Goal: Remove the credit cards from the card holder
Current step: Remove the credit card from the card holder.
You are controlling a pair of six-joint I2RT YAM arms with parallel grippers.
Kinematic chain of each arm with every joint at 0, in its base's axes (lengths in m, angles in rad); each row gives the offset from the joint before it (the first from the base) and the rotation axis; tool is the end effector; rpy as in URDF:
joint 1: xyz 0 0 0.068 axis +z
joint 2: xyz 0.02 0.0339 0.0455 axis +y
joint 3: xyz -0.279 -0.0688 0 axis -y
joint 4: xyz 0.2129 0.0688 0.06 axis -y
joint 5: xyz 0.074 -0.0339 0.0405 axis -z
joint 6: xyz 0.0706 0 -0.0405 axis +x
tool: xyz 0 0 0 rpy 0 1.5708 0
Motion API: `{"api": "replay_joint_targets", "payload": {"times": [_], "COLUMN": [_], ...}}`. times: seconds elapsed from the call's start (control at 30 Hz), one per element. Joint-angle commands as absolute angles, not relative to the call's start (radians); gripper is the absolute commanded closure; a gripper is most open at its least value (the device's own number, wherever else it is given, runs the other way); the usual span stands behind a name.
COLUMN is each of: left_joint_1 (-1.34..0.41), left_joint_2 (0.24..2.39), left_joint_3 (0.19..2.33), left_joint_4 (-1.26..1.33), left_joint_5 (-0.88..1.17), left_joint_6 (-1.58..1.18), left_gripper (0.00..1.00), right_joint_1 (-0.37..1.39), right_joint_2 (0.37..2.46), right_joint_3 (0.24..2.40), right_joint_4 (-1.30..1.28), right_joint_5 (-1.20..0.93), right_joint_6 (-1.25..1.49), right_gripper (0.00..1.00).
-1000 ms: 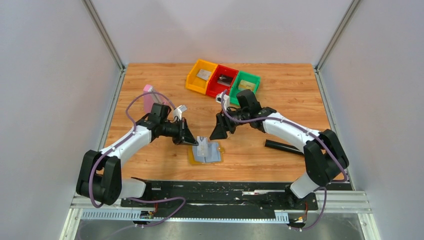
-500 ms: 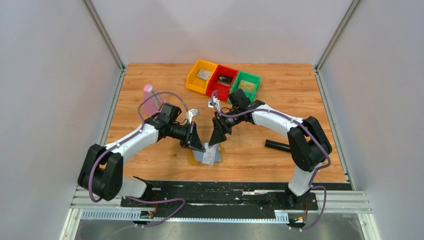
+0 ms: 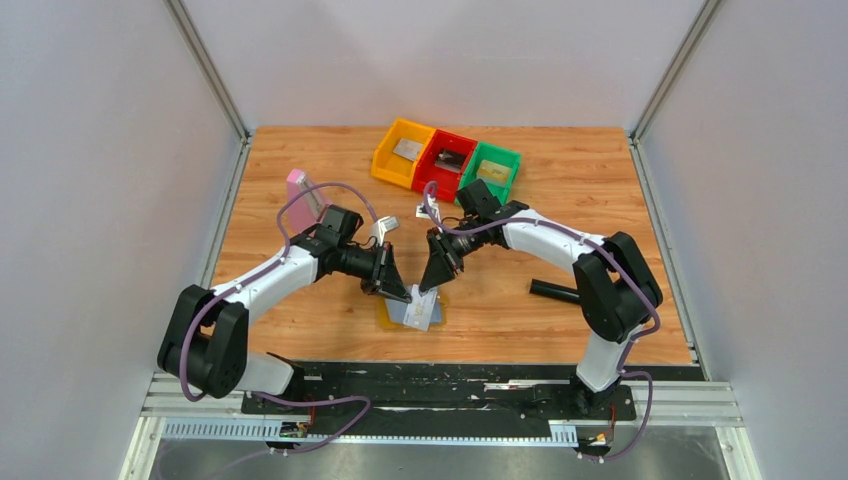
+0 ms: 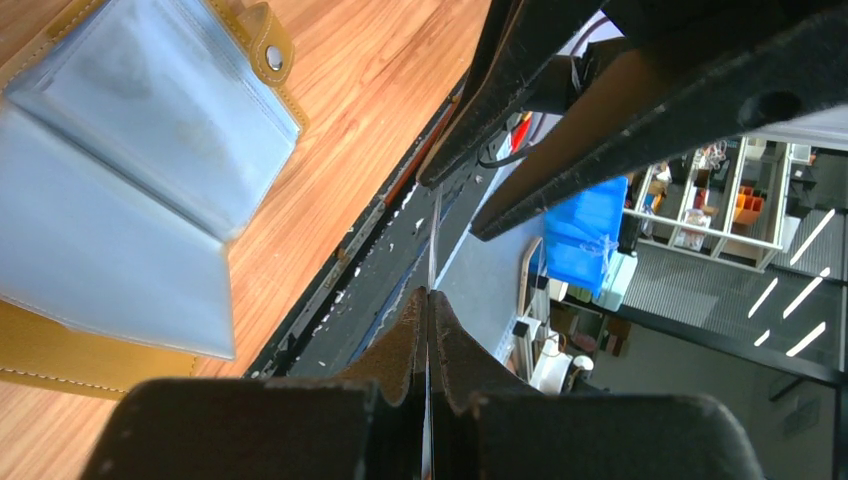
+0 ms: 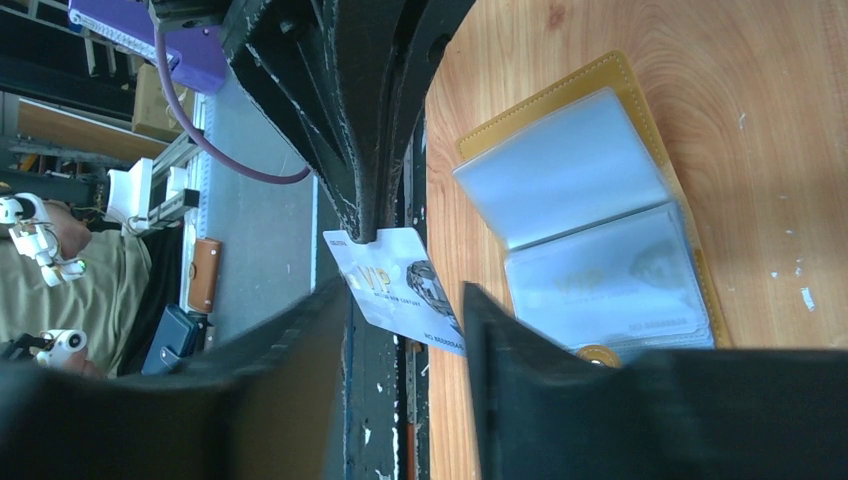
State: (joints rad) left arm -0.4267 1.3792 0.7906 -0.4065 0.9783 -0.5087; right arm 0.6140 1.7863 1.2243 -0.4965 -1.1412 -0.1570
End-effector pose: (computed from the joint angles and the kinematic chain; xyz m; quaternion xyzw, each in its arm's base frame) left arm 0.1933 -0.1522 0.2240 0.0986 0.8512 -0.5151 0.0206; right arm 0.2429 0.2498 0.2332 -0.4329 0.7029 0.5572 0.0893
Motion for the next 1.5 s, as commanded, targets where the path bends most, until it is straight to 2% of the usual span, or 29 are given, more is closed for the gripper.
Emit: {"api": "replay_joint_targets", "payload": {"times": [0.0, 0.07, 0.1, 0.33, 0.37, 0.47, 0.53, 0.7, 0.83, 0.97, 1.0, 1.1, 1.27, 1.47], "left_joint_1": [-0.428, -0.428, -0.428, -0.427, -0.427, -0.412, -0.385, -0.286, -0.275, -0.281, -0.286, -0.33, -0.413, -0.436], "left_joint_2": [1.379, 1.378, 1.376, 1.388, 1.39, 1.402, 1.408, 1.429, 1.429, 1.425, 1.425, 1.454, 1.515, 1.58], "left_joint_3": [0.828, 0.832, 0.833, 0.852, 0.861, 0.87, 0.868, 0.842, 0.833, 0.783, 0.767, 0.764, 0.766, 0.76], "left_joint_4": [-0.383, -0.391, -0.391, -0.395, -0.398, -0.409, -0.401, -0.382, -0.403, -0.317, -0.299, -0.262, -0.171, -0.034], "left_joint_5": [1.001, 1.001, 1.0, 0.974, 0.968, 0.944, 0.932, 0.875, 0.784, 0.793, 0.797, 0.785, 0.767, 0.731], "left_joint_6": [-0.499, -0.495, -0.494, -0.495, -0.495, -0.502, -0.513, -0.545, -0.537, -0.594, -0.605, -0.622, -0.674, -0.731], "left_gripper": [1.0, 1.0, 1.0, 0.99, 0.96, 0.77, 0.72, 0.67, 0.58, 0.57, 0.57, 0.58, 0.61, 0.69], "right_joint_1": [0.618, 0.618, 0.618, 0.616, 0.615, 0.61, 0.598, 0.57, 0.568, 0.568, 0.568, 0.568, 0.561, 0.513], "right_joint_2": [1.77, 1.75, 1.74, 1.657, 1.647, 1.627, 1.622, 1.663, 1.708, 1.716, 1.711, 1.687, 1.691, 1.782], "right_joint_3": [1.205, 1.179, 1.166, 1.048, 1.037, 1.016, 0.999, 0.974, 0.964, 0.959, 0.956, 0.955, 1.003, 1.071], "right_joint_4": [-0.423, -0.399, -0.386, -0.229, -0.203, -0.154, -0.114, -0.084, -0.077, -0.085, -0.088, -0.109, -0.179, -0.259], "right_joint_5": [-1.141, -1.138, -1.142, -1.162, -1.155, -1.106, -1.08, -0.997, -0.919, -0.781, -0.745, -0.621, -0.569, -0.548], "right_joint_6": [-0.112, -0.088, -0.077, 0.07, 0.103, 0.198, 0.271, 0.352, 0.394, 0.433, 0.447, 0.494, 0.411, 0.389], "right_gripper": [0.82, 0.98, 1.0, 1.0, 1.0, 1.0, 1.0, 1.0, 1.0, 1.0, 0.97, 0.8, 0.57, 0.54]}}
